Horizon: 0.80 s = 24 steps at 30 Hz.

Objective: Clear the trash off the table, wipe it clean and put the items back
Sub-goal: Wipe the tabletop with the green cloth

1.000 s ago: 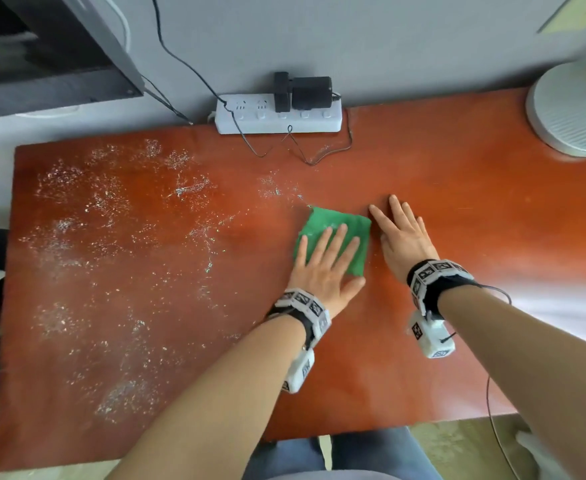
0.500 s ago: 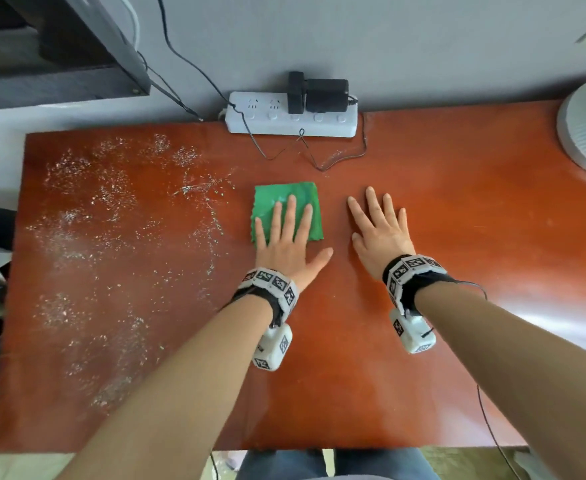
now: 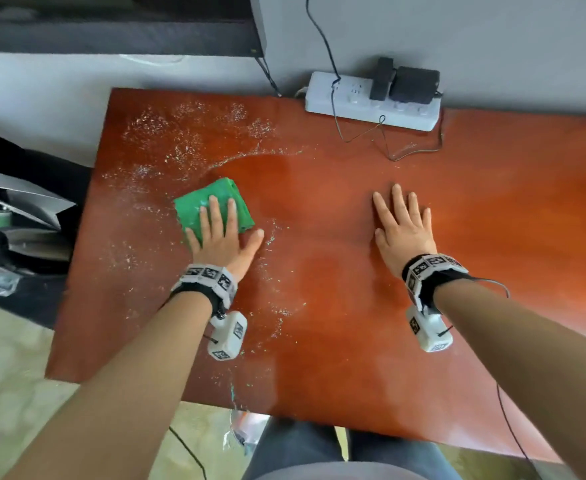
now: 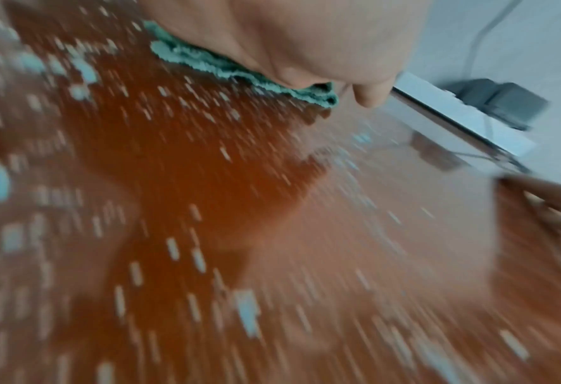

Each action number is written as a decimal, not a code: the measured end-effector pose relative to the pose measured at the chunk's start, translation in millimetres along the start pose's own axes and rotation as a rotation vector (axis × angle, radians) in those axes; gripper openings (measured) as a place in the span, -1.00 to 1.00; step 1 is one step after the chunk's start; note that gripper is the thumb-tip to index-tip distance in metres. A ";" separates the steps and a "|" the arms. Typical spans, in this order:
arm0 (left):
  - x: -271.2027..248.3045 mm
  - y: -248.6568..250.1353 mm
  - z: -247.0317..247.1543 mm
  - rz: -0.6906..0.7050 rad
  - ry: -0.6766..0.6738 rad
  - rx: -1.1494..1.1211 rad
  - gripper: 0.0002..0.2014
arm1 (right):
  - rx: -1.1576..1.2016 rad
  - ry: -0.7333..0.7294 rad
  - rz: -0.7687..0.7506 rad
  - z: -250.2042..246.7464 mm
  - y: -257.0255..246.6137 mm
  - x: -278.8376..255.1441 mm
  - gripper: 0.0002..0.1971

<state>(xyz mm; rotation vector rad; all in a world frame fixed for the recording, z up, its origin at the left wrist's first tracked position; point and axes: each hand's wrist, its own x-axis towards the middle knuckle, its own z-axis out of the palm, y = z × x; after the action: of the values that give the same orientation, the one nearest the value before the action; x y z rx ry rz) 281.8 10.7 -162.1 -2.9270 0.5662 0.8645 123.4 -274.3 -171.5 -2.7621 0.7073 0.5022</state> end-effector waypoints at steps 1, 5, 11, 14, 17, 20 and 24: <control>-12.3 17.1 9.0 0.054 -0.015 0.021 -0.14 | 0.011 -0.007 0.012 -0.2 -1.2 -1.3 -0.32; -77.4 76.6 51.0 0.439 -0.107 0.124 -0.14 | 0.054 -0.035 0.004 2.8 -19.8 -14.8 -0.35; -80.8 25.7 54.8 0.329 -0.009 0.146 -0.27 | 0.087 -0.107 -0.053 11.8 -17.7 -53.0 -0.42; -69.0 -49.4 32.6 -0.014 0.007 0.031 -0.22 | 0.079 -0.127 -0.065 17.4 -13.9 -77.6 -0.43; -84.5 -85.9 33.7 -0.163 -0.068 -0.045 -0.15 | 0.071 -0.124 -0.079 29.0 -12.3 -104.4 -0.41; -117.9 -46.4 66.2 -0.111 -0.030 -0.051 -0.13 | 0.069 -0.122 -0.107 42.0 -12.7 -126.6 -0.41; -180.8 58.1 120.2 0.205 -0.026 0.053 -0.12 | 0.077 -0.118 -0.161 55.9 -9.8 -154.1 -0.42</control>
<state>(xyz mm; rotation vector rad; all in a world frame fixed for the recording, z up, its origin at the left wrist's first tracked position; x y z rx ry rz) 58.2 33.2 -163.5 -2.8414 0.8852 0.8897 -13.4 -184.1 -161.5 -2.6632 0.4627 0.5848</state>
